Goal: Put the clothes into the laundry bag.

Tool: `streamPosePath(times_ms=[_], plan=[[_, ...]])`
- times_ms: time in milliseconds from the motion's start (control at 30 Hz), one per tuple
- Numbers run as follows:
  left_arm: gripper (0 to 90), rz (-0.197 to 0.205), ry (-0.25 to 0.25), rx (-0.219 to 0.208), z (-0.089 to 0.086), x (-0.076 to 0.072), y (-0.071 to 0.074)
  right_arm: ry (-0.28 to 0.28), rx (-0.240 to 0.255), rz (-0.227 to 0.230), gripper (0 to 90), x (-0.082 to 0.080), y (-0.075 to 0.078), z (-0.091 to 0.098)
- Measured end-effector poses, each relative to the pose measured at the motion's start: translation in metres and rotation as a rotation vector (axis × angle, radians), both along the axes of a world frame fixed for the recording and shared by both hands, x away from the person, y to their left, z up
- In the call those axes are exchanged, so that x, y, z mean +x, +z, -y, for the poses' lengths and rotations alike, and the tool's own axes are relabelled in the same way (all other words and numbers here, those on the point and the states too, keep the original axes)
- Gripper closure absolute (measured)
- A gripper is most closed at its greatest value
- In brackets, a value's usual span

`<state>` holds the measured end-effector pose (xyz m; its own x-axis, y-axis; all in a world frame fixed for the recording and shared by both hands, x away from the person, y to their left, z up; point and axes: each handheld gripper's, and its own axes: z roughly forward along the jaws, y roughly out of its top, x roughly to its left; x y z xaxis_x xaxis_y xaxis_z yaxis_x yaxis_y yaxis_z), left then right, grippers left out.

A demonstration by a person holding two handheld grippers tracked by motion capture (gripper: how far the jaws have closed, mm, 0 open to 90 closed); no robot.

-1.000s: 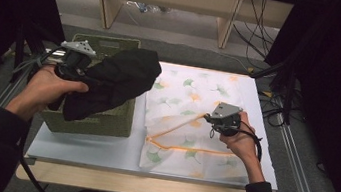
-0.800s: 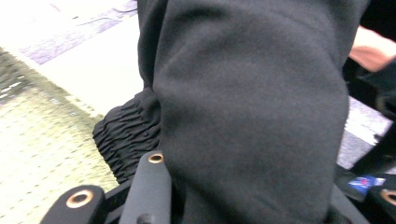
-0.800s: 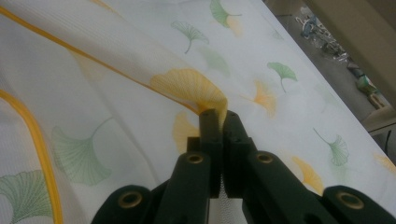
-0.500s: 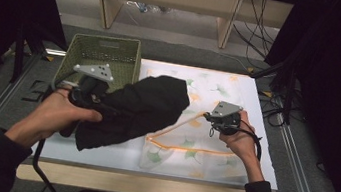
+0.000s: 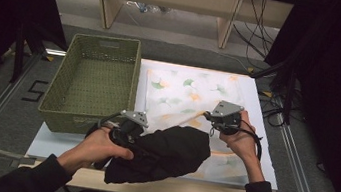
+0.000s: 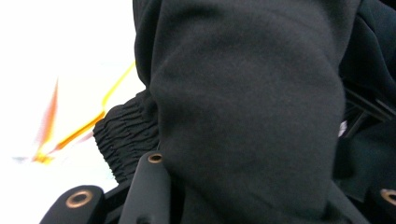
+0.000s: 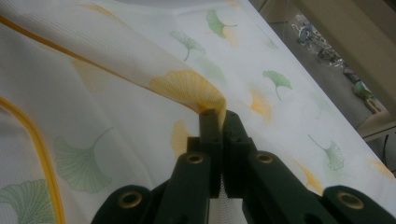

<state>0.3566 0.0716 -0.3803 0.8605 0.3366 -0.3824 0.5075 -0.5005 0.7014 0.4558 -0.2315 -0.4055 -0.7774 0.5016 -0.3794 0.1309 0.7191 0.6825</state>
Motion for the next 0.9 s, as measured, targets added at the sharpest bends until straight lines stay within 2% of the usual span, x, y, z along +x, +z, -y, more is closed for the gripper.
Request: streamPosePath(times_ms=[100, 133, 200, 233, 333, 400, 467, 500, 567, 600, 633, 700, 900], plan=[[68.1, -0.009, 0.014, 0.016, 0.012, 0.004, -0.013, -0.013, 0.011, -0.015, 90.0, -0.002, 0.001, 0.0], [68.1, -0.012, 0.014, 0.017, 0.015, 0.006, -0.016, 0.004, 0.008, 0.004, 90.0, -0.001, 0.002, 0.0], [68.0, -0.034, 0.027, 0.018, 0.023, 0.01, -0.022, 0.005, 0.015, 0.002, 90.0, -0.002, 0.004, 0.0], [68.0, -0.031, 0.031, 0.03, 0.026, 0.012, -0.024, 0.007, 0.016, 0.002, 90.0, -0.002, 0.004, 0.001], [68.1, -0.042, 0.059, 0.012, 0.035, 0.019, -0.03, -0.001, 0.031, -0.007, 90.0, -0.003, 0.006, 0.002], [68.0, -0.045, 0.064, 0.026, 0.042, 0.024, -0.032, 0.017, 0.027, 0.009, 90.0, -0.002, 0.008, 0.003], [68.1, -0.038, 0.078, 0.048, 0.049, 0.028, -0.034, -0.004, 0.04, -0.009, 90.0, -0.004, 0.008, 0.003], [68.0, -0.048, 0.086, 0.056, 0.052, 0.031, -0.036, -0.003, 0.04, -0.001, 90.0, -0.004, 0.009, 0.004], [67.9, -0.03, 0.111, 0.061, 0.058, 0.037, -0.041, -0.006, 0.038, -0.002, 90.0, -0.004, 0.011, 0.004], [67.9, -0.039, 0.126, 0.073, 0.061, 0.039, -0.043, -0.006, 0.037, 0.005, 90.0, -0.004, 0.012, 0.005], [67.8, -0.054, 0.138, 0.061, 0.064, 0.042, -0.047, 0.003, 0.034, 0.015, 90.0, -0.004, 0.014, 0.005], [67.7, -0.042, 0.152, 0.092, 0.069, 0.046, -0.049, -0.009, 0.043, 0.014, 90.0, -0.007, 0.017, 0.006], [67.2, -0.024, 0.211, 0.115, 0.076, 0.052, -0.043, -0.01, 0.042, 0.016, 90.0, -0.009, 0.02, 0.007]])
